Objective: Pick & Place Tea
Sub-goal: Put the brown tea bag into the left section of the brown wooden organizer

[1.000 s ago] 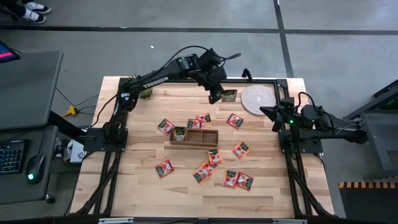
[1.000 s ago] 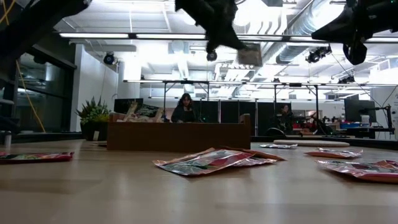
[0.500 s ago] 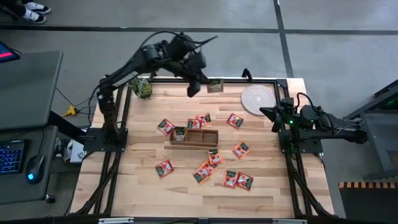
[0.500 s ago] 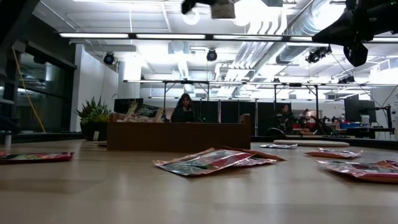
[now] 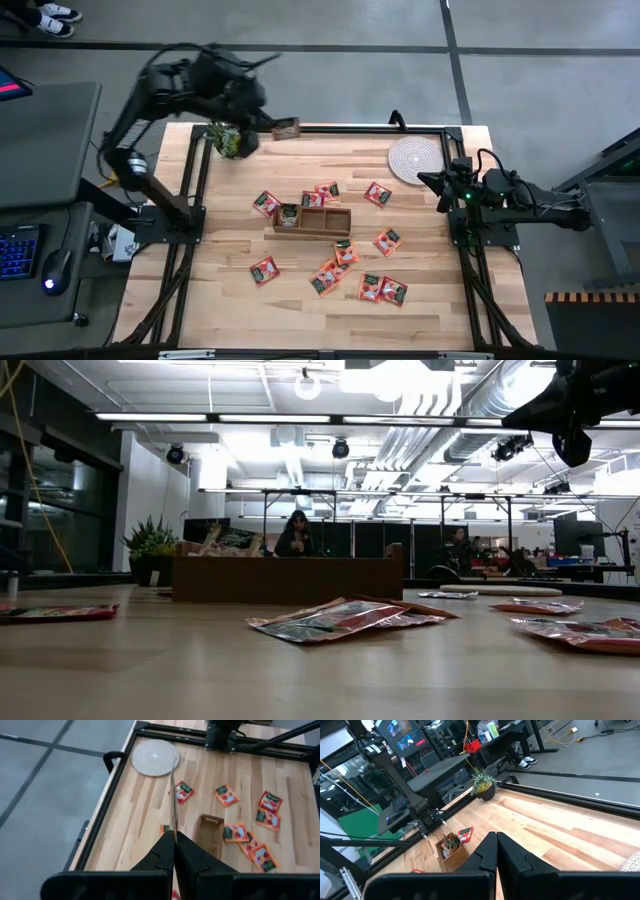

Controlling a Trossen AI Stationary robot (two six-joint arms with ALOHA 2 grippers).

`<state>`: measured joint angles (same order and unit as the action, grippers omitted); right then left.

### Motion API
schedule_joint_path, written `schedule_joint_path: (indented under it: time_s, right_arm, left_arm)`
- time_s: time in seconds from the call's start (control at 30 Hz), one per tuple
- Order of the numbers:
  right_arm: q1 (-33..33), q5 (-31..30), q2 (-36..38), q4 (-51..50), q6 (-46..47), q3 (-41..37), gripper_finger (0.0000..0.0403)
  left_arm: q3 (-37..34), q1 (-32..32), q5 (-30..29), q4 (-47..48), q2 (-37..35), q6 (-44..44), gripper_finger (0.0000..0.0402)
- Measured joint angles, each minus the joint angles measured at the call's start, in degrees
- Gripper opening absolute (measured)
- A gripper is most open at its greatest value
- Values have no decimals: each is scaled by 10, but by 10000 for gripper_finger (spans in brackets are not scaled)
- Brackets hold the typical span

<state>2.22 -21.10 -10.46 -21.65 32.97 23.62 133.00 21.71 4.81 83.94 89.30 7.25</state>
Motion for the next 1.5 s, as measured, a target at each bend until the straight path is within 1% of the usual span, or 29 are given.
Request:
schedule_joint_path:
  time_s: [0.2, 0.33, 0.4, 0.53, 0.63, 0.73, 0.83, 0.93, 1.03, 1.1, 1.2, 1.27, 1.37, 1.43, 1.5]
  right_arm:
    - [0, -2, 0, 0, 1, 0, 0]
    - [0, -7, 0, 0, 1, 0, 0]
    - [0, -10, 0, 0, 2, 0, 0]
    - [0, -13, 0, 1, 2, 0, 0]
    - [0, -13, 0, 1, 2, 0, 0]
    - [0, -13, 0, 1, 1, 0, 0]
    - [0, -13, 0, 1, 2, 0, 0]
    - [0, -13, 0, 1, 2, 0, 0]
    - [0, -13, 0, 1, 2, 0, 0]
    - [0, -13, 0, 1, 2, 0, 0]
    - [0, -17, 0, 1, 2, 0, 0]
    - [0, -21, 0, 1, 2, 0, 0]
    - [0, -25, 0, 1, 2, 0, 0]
    - [0, -25, 0, 1, 6, 0, 0]
    - [0, -24, 0, 1, 6, 0, 0]
  left_arm:
    - [0, -2, -7, 43, -59, -25, 0]
    - [1, -16, -14, 57, -92, -45, 0]
    - [0, -21, -28, 63, -103, -49, 0]
    - [-35, -37, -44, 61, -139, -69, 0]
    - [-102, -38, -58, 55, -183, -89, 0]
    - [-212, -37, -56, -20, -241, -101, 0]
    - [-353, -37, -24, -126, -308, -121, 0]
    - [-494, -38, 4, -209, -371, -140, 0]
    - [-615, -37, 43, -298, -410, -156, 0]
    - [-681, -38, 71, -365, -420, -164, 0]
    - [-753, -38, 113, -448, -422, -163, 0]
    - [-788, -38, 125, -486, -419, -142, 0]
    - [-823, -38, 119, -516, -400, -106, 0]
    - [-836, -38, 94, -523, -380, -90, 0]
    - [-848, -39, 83, -545, -364, -86, 0]
